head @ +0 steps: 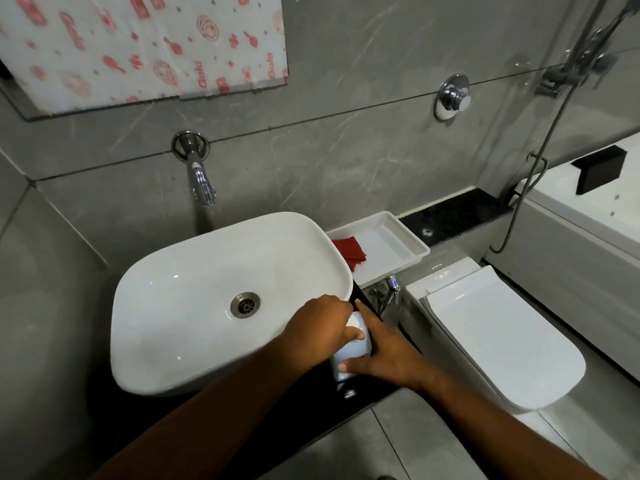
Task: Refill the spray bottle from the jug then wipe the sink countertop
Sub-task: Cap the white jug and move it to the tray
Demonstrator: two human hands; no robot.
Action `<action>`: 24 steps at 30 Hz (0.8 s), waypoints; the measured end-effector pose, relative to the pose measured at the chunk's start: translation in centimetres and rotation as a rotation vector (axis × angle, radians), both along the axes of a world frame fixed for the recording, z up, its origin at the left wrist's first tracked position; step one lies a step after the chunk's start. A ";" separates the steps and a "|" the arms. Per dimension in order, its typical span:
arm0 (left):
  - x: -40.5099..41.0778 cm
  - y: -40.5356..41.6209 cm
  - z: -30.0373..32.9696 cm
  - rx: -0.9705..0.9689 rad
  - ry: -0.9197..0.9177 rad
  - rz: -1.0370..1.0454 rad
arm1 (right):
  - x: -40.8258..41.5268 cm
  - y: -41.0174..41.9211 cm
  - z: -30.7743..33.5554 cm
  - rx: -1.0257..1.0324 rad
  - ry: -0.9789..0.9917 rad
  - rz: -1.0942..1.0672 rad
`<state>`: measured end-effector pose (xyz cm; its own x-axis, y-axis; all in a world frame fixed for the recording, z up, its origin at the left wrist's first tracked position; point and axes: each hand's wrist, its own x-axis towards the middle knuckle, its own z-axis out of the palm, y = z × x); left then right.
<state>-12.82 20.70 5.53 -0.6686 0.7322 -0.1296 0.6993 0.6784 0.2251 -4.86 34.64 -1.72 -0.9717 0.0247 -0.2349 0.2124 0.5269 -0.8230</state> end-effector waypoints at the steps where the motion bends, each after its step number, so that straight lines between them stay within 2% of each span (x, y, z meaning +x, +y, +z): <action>1: 0.1 -0.4 -0.3 0.045 -0.014 0.014 | 0.3 -1.0 -0.4 0.026 0.024 -0.063; 5: 0.5 -2.7 -1.8 0.304 -0.099 0.064 | 0.5 -3.9 -1.2 0.135 0.154 -0.249; 7: 0.8 -4.0 -3.0 0.417 -0.081 0.115 | 0.6 -3.9 -1.3 0.171 0.172 -0.307; 10: 1.7 -5.5 -4.7 0.509 -0.124 0.251 | 1.2 -2.2 -1.6 0.112 0.173 -0.438; 15: 3.4 -4.1 -7.7 0.316 -0.215 0.134 | 1.5 4.6 -1.7 -0.056 0.191 -0.694; 19: 2.6 1.5 -9.8 0.189 -0.150 0.029 | -1.1 11.2 -1.2 -0.048 0.150 -0.720; 24: -3.7 12.2 -12.4 -0.011 0.006 -0.016 | -7.0 18.9 -1.5 -0.073 0.169 -0.676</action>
